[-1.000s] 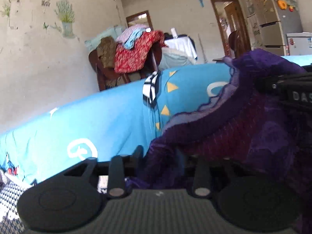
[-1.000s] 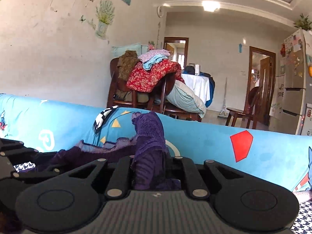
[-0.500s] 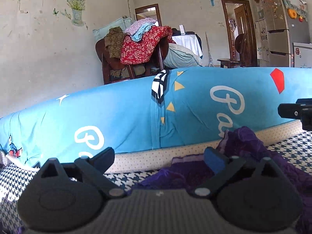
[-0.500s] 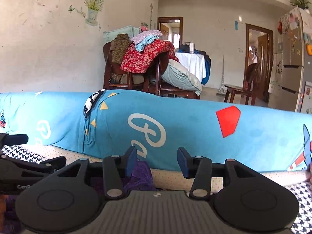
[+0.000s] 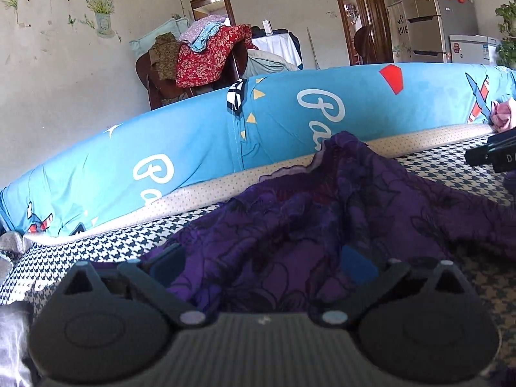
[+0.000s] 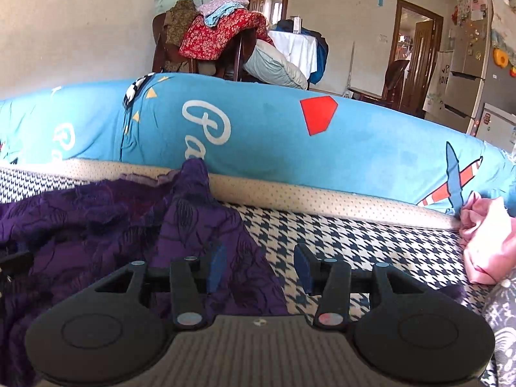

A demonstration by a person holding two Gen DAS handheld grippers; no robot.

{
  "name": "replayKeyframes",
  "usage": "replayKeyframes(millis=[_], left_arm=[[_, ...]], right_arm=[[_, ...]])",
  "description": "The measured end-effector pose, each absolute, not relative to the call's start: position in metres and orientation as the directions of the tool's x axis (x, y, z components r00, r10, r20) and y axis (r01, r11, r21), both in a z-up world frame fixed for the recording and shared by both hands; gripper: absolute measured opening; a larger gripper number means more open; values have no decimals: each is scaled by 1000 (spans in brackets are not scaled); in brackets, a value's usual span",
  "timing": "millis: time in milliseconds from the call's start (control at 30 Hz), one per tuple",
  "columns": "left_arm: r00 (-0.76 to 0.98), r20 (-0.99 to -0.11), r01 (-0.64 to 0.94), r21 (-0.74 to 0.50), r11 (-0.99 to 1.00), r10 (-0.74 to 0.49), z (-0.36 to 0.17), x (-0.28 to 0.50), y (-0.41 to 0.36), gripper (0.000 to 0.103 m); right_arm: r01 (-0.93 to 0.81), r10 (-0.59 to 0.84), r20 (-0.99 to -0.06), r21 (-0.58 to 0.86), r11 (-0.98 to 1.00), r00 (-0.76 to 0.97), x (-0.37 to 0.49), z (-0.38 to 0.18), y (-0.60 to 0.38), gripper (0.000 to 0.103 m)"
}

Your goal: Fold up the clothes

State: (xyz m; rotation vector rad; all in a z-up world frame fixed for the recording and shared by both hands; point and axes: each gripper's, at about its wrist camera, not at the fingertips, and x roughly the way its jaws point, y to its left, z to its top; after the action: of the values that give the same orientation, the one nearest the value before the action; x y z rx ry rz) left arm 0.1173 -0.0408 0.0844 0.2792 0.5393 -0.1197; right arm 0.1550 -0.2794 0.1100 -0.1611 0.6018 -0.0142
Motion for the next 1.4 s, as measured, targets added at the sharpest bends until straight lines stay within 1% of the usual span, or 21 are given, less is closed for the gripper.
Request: replayKeyframes(millis=[67,200,433,500,633,733,800,833,867,933,1000,1100,1167,1233,1300,1367,1400], left_arm=[[849,-527,193,227,954,-46,84,105,-38,103],[836,-546,203,209,957,-58,82,91,-33,103],[810,-584,204,193,960,-54,74,94,-37,103],[801,-596,209,188,960,-57,71,96,-40,103],[775,-629,223,182,958,-61,61,102,-45,103],[756,-651,235,171,957,-69,55,104,-47,103],[744,-664,243,167,956,-73,51,105,-49,103],[738,-671,245,164,955,-74,49,106,-50,103],[731,-678,248,160,955,-76,48,106,-51,103],[720,-689,254,152,955,-82,45,107,-52,103],[713,-695,263,146,954,-90,44,106,-55,103],[708,-699,282,146,948,-103,43,104,-61,103],[702,-702,298,139,944,-118,43,102,-65,103],[699,-699,324,116,939,-155,45,99,-70,103],[690,-688,369,70,927,-223,49,95,-74,103],[658,-686,431,7,902,-310,52,90,-79,103],[642,-686,456,-18,890,-343,52,88,-82,103]], right_arm=[[-25,-83,-564,-181,983,822,140,111,-286,45],[2,-104,-573,-176,984,813,118,113,-303,46],[123,-201,-599,-169,978,775,109,106,-343,49],[168,-222,-626,-145,975,747,112,102,-356,49],[246,-213,-689,-52,968,693,120,91,-381,50],[289,-164,-717,53,956,678,127,83,-396,50],[293,-132,-729,98,951,672,132,77,-399,50],[292,-121,-735,109,950,667,134,74,-400,46],[296,-115,-740,117,948,662,137,70,-400,30],[313,-107,-755,135,940,647,141,65,-403,10],[337,-101,-758,162,928,644,141,63,-406,8],[359,-127,-736,166,919,665,138,69,-408,7],[395,-200,-696,130,909,690,133,78,-410,6],[451,-320,-627,56,891,710,127,92,-412,6],[509,-440,-533,-20,861,723,120,107,-417,6],[571,-531,-447,-56,819,720,112,119,-426,6],[597,-565,-419,-64,800,711,109,123,-431,6]])
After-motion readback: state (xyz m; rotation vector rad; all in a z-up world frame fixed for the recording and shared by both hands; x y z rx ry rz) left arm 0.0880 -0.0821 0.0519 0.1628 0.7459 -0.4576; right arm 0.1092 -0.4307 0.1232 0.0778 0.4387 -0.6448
